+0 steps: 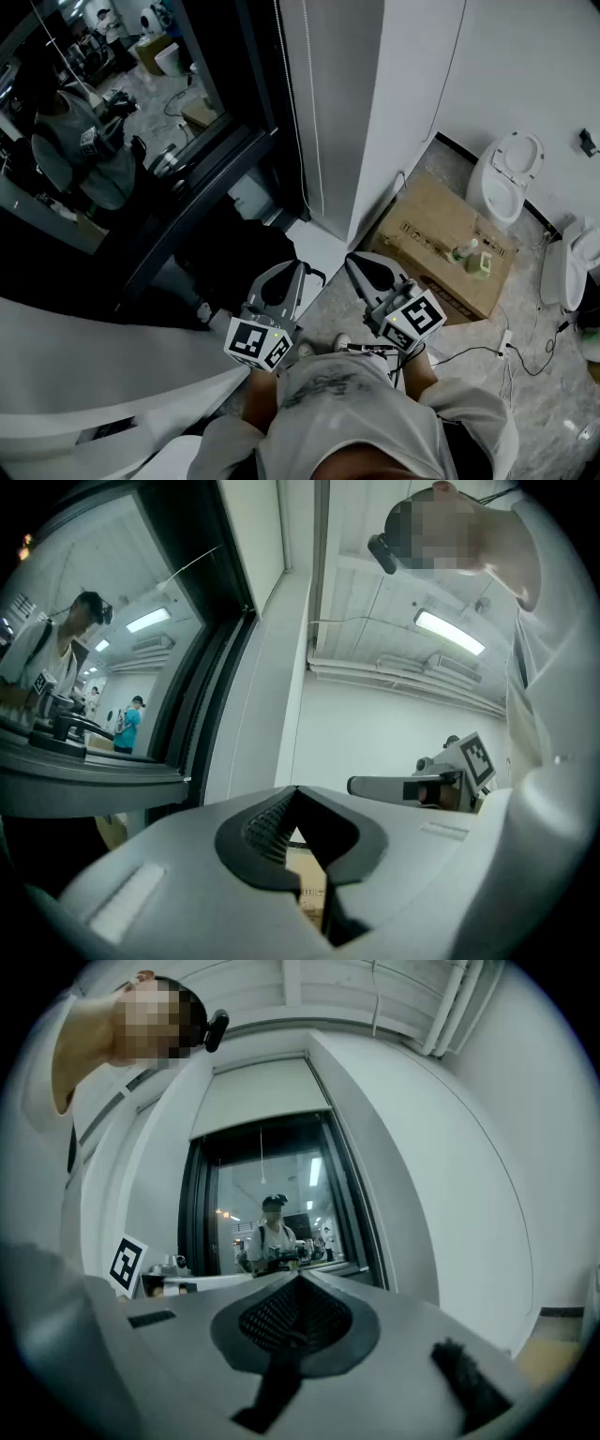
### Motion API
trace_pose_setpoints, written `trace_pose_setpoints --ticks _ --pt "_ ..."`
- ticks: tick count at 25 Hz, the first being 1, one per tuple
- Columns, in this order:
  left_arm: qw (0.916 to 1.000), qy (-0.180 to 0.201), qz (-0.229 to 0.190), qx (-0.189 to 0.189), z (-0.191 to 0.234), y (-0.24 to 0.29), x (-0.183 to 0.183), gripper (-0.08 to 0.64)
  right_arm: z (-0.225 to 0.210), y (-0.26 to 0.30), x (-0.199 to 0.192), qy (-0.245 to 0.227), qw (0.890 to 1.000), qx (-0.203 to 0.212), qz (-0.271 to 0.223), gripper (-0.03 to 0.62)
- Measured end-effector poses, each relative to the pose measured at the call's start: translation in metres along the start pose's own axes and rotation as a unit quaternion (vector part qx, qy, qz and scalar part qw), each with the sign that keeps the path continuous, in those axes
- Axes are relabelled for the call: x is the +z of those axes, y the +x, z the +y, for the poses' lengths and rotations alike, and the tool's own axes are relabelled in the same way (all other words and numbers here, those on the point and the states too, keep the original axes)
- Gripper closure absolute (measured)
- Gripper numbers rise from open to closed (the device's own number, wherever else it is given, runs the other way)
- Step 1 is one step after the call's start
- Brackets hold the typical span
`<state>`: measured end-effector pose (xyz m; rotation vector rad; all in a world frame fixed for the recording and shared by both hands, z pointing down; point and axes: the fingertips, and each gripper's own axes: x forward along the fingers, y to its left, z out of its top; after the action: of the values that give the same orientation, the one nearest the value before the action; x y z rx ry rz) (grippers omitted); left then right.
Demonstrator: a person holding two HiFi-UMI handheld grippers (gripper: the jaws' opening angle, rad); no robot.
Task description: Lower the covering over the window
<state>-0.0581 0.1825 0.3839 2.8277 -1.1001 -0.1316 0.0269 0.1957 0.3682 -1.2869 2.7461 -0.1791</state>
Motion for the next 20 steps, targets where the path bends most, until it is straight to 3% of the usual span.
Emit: trace_pose_setpoints --ticks 20 --pt "0.9992 0.012 0.008 0.038 -0.012 0.031 -0.002 0.558 -0.024 -0.003 0.019 0.032 0.997 0.055 -0.041 0.575"
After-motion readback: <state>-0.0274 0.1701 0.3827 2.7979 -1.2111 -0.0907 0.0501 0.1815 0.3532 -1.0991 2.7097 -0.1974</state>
